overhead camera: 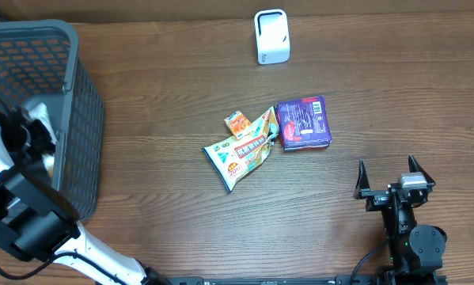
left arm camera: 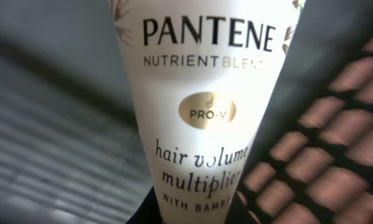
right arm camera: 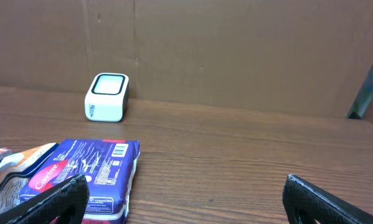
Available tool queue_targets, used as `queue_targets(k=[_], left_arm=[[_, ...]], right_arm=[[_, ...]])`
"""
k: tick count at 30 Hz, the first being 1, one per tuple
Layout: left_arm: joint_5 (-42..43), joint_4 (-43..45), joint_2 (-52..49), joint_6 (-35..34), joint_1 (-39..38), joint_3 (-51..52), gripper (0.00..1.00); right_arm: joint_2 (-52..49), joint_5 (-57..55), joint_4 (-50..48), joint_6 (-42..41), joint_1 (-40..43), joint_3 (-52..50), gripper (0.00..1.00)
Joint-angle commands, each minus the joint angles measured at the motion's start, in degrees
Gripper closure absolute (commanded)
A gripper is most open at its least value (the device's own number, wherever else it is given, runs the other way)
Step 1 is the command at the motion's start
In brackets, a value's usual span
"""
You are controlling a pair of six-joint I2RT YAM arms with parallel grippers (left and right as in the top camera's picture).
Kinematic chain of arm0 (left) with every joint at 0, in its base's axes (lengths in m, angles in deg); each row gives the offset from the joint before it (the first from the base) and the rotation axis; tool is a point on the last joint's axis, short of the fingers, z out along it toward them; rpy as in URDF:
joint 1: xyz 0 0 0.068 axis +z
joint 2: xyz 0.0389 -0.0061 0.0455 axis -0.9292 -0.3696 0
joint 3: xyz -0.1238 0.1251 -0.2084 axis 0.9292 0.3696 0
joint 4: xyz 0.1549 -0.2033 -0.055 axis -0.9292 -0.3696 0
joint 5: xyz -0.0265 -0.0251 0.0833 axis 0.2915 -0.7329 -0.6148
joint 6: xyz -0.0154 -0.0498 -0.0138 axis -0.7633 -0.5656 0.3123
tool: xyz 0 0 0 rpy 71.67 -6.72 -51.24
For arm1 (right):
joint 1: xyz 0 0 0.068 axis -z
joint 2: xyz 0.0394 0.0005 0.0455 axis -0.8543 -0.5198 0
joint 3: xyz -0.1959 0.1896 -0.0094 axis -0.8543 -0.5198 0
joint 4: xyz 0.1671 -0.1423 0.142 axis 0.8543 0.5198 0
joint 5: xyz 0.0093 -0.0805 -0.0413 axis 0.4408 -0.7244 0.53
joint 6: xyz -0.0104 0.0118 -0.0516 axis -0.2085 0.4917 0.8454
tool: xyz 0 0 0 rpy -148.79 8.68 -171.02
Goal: Scan the item barcode
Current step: 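Grasp the white Pantene tube in the basket with the left gripper, then carry the Pantene tube out and release it left of the yellow bag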
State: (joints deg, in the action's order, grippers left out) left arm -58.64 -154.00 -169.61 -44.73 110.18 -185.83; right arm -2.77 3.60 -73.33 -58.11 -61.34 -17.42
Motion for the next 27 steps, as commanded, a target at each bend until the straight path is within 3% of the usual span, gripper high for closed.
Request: queue_targets(k=[1, 6, 11, 20, 27], left_arm=[[9.16, -3.21, 1.01, -1.62, 0.09, -12.07, 0.96], [21.64, -8.11, 1.01, -1.88, 0.09, -26.60, 0.96], [24.61, -12.13, 1.03, -5.09, -0.11, -39.06, 0.96], [39.95, -19.02, 1.14, -5.01, -7.45, -48.52, 0.96], [34.16, -18.95, 1.11, -5.01, -22.34, -48.46, 0.96]], right_arm=[[0.57, 0.04, -0.37, 0.22, 0.09, -0.61, 0.00], [0.57, 0.04, -0.35, 0.22, 0.09, -0.61, 0.00], [0.57, 0.04, -0.35, 0.22, 0.09, -0.61, 0.00], [0.57, 0.04, -0.37, 0.22, 0.09, -0.61, 0.00], [0.57, 0.04, -0.37, 0.22, 0.09, -0.61, 0.00]])
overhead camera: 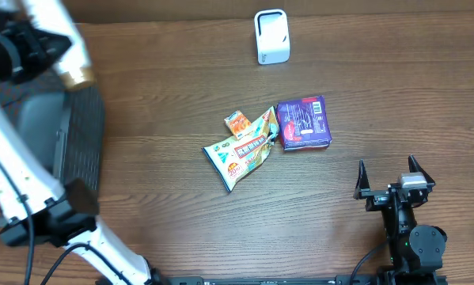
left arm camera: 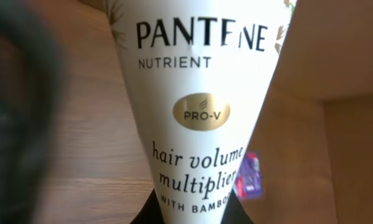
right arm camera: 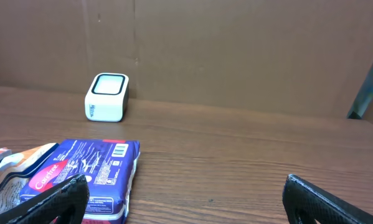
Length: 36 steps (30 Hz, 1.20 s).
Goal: Scan the item barcode
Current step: 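Carry the Pantene tube out and release it left of the yellow bag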
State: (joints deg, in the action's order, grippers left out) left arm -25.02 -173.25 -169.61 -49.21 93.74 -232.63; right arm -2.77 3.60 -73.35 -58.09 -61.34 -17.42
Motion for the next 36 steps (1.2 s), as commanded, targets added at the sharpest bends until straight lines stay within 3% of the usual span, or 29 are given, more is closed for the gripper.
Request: queue_targets(k=[1, 8, 15, 25, 36], left_arm=[[-1.49, 0.22, 1.11, -0.55, -8.24, -1.66, 0.96], [-21.20, -1.99, 0.76, -0.87, -25.07, 1.16, 0.96], [-35.60, -1.84, 0.55, -5.99, -38.34, 16.92, 0.96], [-43.74, 9.03, 0.55, -11.13, -39.93, 41.48, 0.96], [-39.17, 21.31, 0.55, -13.68, -39.60, 60.78, 0.94]], right_arm=[[0.57, 0.04, -0.33, 0.20, 0.09, -0.61, 0.00], [0.57, 0.04, -0.33, 0.20, 0.09, -0.61, 0.00], [0.57, 0.04, -0.33, 0.20, 0.09, -0.61, 0.00], [0.57, 0.04, -0.33, 0.20, 0.09, -0.61, 0.00], [0.57, 0.04, -0.35, 0.20, 0.09, -0.61, 0.00]])
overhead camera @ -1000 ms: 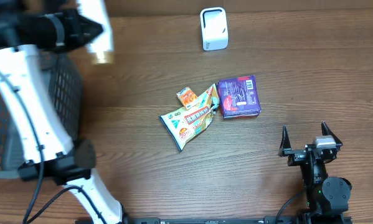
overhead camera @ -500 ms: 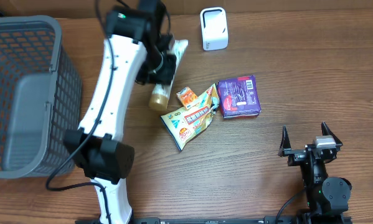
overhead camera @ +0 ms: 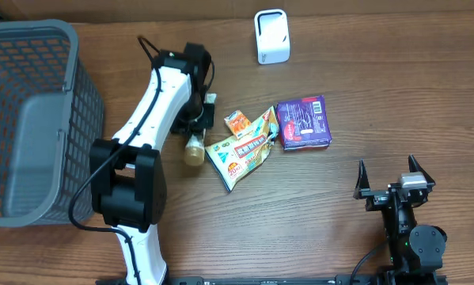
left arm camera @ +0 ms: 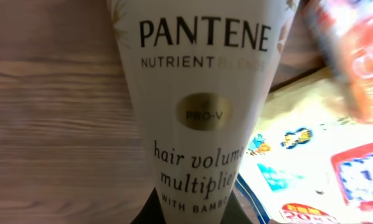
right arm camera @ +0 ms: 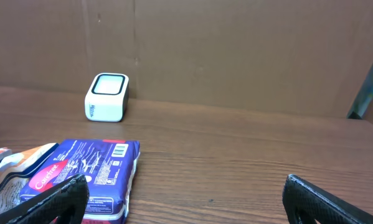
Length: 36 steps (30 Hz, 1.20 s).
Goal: Scan the item barcode
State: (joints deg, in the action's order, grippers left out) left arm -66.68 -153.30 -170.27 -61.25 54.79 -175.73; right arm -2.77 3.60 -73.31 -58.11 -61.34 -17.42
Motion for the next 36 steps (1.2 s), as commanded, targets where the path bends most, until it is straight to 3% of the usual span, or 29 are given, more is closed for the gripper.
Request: queue_targets(k=[1, 3, 5, 10, 16, 19, 24, 27, 28, 36], left_arm=[[2.54, 1.64, 1.20, -1.62, -0.66, 4.61, 0.89], [2.51, 1.64, 1.20, -1.60, -0.66, 4.85, 0.73], [2.56, 1.18, 1.25, -1.55, -0.61, 4.31, 0.66], [2.51, -5.03, 1.25, -1.40, -0.09, -4.02, 0.62], [2.54, -15.21, 1.25, -1.36, 0.00, -23.96, 0.61], [2.54, -21.86, 1.31, -1.31, 0.02, -37.29, 0.57], [4.74, -21.94, 5.35, 0.37, 0.00, -44.15, 0.44], [3.93, -21.94, 9.33, 0.92, 0.04, -44.26, 0.21], [3.58, -21.94, 10.58, 1.60, 0.07, -44.26, 0.00], [-4.98, -21.94, 19.56, 1.79, 1.70, -44.26, 0.00]], right_arm=[[0.57, 0.04, -0.37, 0.22, 0.09, -0.61, 0.00], [0.57, 0.04, -0.39, 0.22, 0.09, -0.61, 0.00], [0.57, 0.04, -0.39, 0.22, 0.09, -0.61, 0.00], [0.57, 0.04, -0.37, 0.22, 0.09, -0.61, 0.00], [0.57, 0.04, -0.37, 0.22, 0.09, -0.61, 0.00], [0.57, 0.04, -0.37, 0.22, 0.09, -0.61, 0.00], [0.57, 0.04, -0.37, 0.22, 0.09, -0.61, 0.00], [0.57, 0.04, -0.37, 0.22, 0.09, -0.61, 0.00], [0.57, 0.04, -0.37, 0.22, 0.09, -0.61, 0.00], [0.57, 0.04, -0.39, 0.22, 0.09, -0.61, 0.00]])
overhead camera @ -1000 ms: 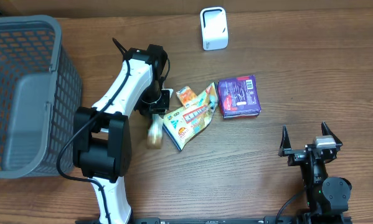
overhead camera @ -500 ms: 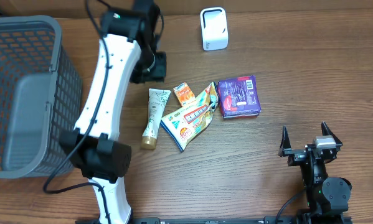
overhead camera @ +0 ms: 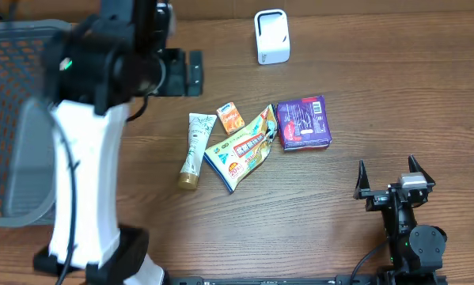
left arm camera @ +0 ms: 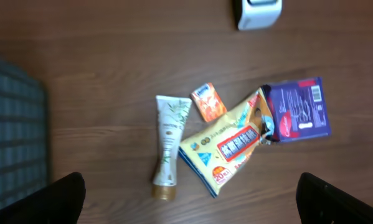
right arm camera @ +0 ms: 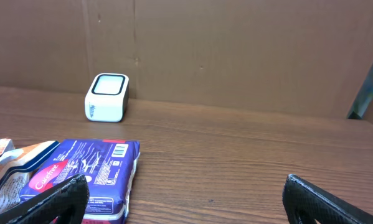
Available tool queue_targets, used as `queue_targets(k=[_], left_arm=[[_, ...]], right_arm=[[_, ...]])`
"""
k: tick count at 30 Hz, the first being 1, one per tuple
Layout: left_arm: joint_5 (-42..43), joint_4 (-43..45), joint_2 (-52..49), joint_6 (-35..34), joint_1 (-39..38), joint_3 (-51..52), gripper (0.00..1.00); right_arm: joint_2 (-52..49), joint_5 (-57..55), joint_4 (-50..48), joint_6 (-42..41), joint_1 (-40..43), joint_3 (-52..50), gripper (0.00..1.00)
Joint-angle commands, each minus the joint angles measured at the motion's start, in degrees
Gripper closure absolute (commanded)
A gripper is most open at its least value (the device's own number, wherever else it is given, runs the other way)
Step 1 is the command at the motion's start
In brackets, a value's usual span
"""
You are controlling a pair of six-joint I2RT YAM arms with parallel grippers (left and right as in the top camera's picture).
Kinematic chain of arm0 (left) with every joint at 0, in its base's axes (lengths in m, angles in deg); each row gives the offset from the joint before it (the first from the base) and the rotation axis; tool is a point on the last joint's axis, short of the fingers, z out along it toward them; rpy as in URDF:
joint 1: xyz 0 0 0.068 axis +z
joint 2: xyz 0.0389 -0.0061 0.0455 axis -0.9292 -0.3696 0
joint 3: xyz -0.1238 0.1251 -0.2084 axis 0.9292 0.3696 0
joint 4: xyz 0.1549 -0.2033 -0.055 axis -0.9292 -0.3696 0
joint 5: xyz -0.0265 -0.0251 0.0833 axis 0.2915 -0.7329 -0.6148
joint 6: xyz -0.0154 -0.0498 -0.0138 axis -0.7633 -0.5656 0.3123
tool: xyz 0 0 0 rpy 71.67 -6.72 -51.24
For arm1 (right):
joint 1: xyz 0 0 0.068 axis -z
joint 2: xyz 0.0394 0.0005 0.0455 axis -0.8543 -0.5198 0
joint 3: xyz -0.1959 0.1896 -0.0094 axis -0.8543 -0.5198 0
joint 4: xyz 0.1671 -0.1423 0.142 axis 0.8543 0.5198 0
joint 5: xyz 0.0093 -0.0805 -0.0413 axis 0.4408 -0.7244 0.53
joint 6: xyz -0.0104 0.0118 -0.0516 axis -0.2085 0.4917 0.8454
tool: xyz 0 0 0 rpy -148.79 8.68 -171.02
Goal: Scan the item barcode
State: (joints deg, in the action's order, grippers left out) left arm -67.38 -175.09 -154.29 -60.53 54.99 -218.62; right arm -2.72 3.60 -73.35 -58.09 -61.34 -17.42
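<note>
A white Pantene tube [overhead camera: 193, 150] with a gold cap lies flat on the wooden table, just left of the yellow snack bag [overhead camera: 240, 153]. My left gripper [overhead camera: 185, 73] hangs open and empty, high above the table. In its wrist view the left gripper [left arm camera: 189, 193] looks down on the tube [left arm camera: 169, 145]. The white scanner [overhead camera: 271, 36] stands at the back of the table and also shows in the right wrist view, the scanner [right arm camera: 107, 96]. My right gripper [overhead camera: 391, 180] rests open at the front right, the right gripper [right arm camera: 186, 186] with nothing between its fingers.
A small orange box [overhead camera: 229, 117] and a purple pack [overhead camera: 303, 123] lie beside the snack bag. The purple pack [right arm camera: 80, 171] is close ahead of the right gripper's left finger. A grey mesh basket [overhead camera: 15, 127] stands at the left edge, partly hidden by my raised left arm.
The left gripper has let go of the tube, which now lies on the table left of the snack bag. The gripper is open and much higher. The orange box sits slightly further left.
My left gripper was shut on the tube inside the basket. Then it held the tube up over the basket's rim, then low over the table beside the snack bag. Now the tube lies there and the gripper is open above it. The right arm stayed still.
</note>
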Motion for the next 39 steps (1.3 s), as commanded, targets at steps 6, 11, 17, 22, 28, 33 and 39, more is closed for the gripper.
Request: queue_targets(k=[6, 11, 17, 22, 28, 33, 39], left_arm=[[-3.69, -0.15, 4.98, 0.22, 4.31, -1.36, 0.00], [-0.52, -0.15, 4.76, 0.22, 4.31, -1.36, 0.00], [-0.31, -0.15, 4.76, 0.24, 4.31, -1.36, 0.00], [-0.31, -0.13, 4.76, 0.24, 4.31, -1.36, 0.00], [-0.31, -0.13, 4.76, 0.24, 4.31, -1.36, 0.00], [-0.31, -0.15, 4.76, 0.24, 4.31, -1.36, 0.00], [-0.31, -0.13, 4.76, 0.24, 4.31, -1.36, 0.00]], right_arm=[[0.52, 0.04, -0.35, 0.20, 0.09, -0.61, 0.00], [0.52, 0.02, -0.35, 0.20, 0.09, -0.61, 0.00], [0.52, 3.06, -9.84, 0.13, 0.09, -0.61, 0.00], [0.52, 29.07, -16.52, -4.59, 0.09, -0.61, 0.00], [0.52, 42.05, -37.16, -8.63, 0.09, -0.42, 0.00], [0.22, 41.92, -39.01, -11.67, 0.15, 7.58, 0.00], [-9.64, 40.39, -3.63, 0.87, 0.15, 31.95, 0.00]])
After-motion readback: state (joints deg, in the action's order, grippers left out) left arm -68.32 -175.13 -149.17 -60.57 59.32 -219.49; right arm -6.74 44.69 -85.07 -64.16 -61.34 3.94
